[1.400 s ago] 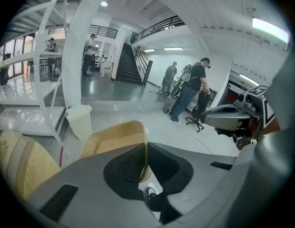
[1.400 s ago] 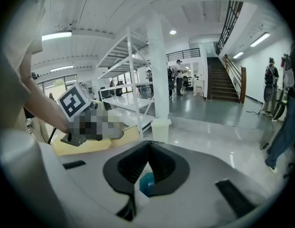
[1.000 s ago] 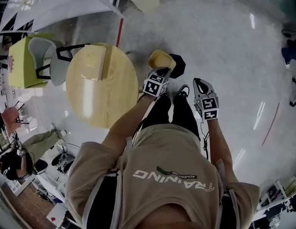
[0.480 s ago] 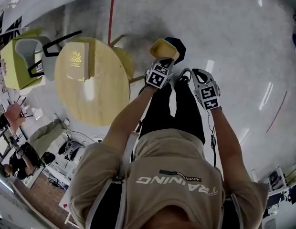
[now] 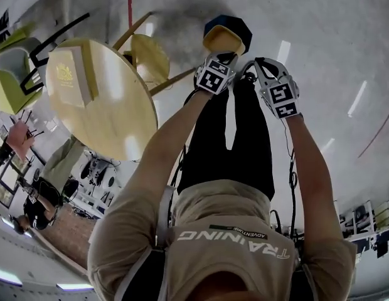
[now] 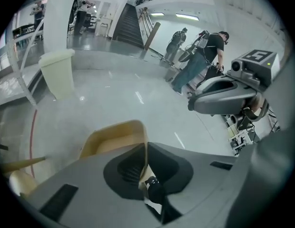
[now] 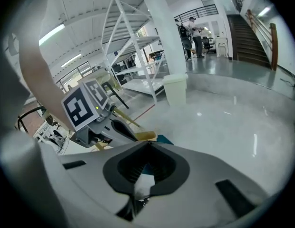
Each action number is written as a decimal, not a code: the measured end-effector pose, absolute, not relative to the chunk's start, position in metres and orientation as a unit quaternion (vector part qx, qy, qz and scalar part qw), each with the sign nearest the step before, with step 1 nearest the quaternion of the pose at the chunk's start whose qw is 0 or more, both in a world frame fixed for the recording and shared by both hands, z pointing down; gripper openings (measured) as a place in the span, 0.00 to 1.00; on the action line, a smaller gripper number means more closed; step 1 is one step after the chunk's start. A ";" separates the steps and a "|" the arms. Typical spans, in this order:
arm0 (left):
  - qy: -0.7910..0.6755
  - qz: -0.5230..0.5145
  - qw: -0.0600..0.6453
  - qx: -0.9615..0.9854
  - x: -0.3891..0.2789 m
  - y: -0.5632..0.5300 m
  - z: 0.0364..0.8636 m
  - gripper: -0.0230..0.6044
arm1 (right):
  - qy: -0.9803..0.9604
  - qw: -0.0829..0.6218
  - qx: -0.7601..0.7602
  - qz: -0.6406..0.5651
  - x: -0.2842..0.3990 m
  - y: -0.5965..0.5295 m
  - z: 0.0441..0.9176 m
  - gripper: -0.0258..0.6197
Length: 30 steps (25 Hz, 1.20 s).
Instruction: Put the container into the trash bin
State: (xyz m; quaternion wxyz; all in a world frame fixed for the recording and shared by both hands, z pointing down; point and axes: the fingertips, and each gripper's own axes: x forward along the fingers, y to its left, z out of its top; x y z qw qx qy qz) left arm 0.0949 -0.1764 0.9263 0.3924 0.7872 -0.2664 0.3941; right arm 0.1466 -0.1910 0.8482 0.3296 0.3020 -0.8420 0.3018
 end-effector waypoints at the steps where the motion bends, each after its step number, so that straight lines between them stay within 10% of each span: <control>1: -0.267 0.395 0.397 0.784 0.095 -0.176 0.937 0.07 | -0.842 0.331 0.300 0.303 0.146 -0.194 0.861 0.04; 24: -0.265 0.404 0.405 0.776 0.084 -0.188 1.115 0.08 | -0.799 0.352 0.317 0.370 0.145 -0.180 1.062 0.04; 27: -0.277 0.394 0.419 0.770 0.078 -0.191 1.120 0.28 | -0.801 0.350 0.313 0.372 0.142 -0.179 1.062 0.04; 30: -0.293 0.391 0.422 0.764 0.068 -0.198 1.115 0.27 | -0.802 0.352 0.309 0.371 0.137 -0.185 1.057 0.04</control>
